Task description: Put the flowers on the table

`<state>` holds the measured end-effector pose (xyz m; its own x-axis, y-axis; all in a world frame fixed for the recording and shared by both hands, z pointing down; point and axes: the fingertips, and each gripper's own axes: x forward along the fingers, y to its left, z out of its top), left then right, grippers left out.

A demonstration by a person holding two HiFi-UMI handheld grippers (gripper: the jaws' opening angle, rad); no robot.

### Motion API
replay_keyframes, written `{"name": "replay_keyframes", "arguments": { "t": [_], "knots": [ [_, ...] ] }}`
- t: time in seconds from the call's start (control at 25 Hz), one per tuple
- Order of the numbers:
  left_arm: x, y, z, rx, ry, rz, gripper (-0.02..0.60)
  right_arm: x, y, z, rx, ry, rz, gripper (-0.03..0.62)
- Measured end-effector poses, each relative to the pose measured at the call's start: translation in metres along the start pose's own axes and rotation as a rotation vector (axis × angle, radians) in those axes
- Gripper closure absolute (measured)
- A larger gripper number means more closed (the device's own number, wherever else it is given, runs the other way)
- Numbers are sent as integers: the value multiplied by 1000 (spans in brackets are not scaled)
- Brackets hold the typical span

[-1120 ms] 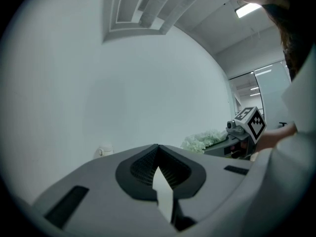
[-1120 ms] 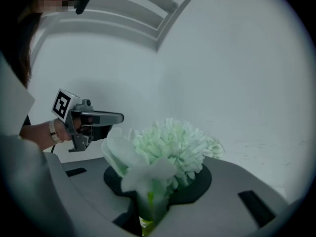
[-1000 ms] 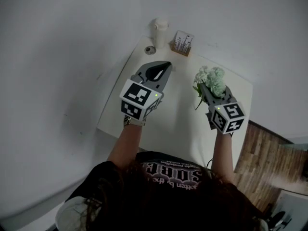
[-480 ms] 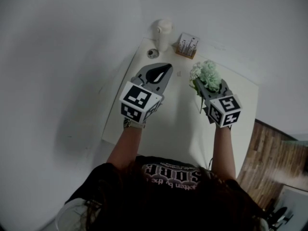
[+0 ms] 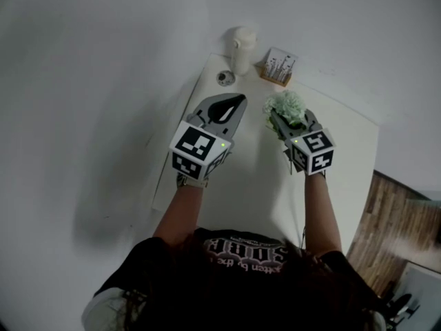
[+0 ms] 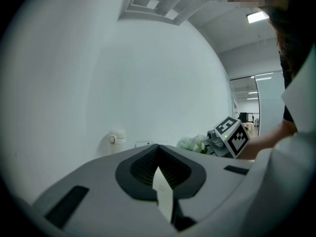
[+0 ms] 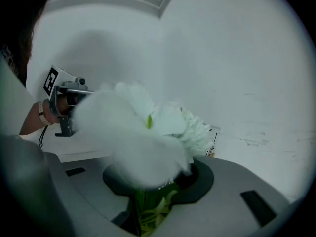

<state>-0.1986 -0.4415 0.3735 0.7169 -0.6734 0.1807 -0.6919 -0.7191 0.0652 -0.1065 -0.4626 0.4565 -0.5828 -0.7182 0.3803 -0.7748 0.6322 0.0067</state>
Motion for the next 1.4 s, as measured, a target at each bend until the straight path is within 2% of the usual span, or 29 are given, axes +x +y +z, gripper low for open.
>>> {"name": "replay_keyframes", "arguments": {
  "t": [0.6, 0.84, 1.04, 1.4],
  "knots": [
    [16, 10, -27, -44, 44, -21, 580, 43, -4, -70, 95, 152, 18, 427],
    [18, 6, -33, -50, 58, -26, 580, 47, -6, -75, 112, 160, 9, 378],
    [19, 4, -32, -45, 57, -29, 580, 46, -6, -71, 111, 140, 0, 297],
    [14, -3, -29, -47, 51, -39, 580, 32, -5, -69, 138, 137, -11, 266]
  ]
}}
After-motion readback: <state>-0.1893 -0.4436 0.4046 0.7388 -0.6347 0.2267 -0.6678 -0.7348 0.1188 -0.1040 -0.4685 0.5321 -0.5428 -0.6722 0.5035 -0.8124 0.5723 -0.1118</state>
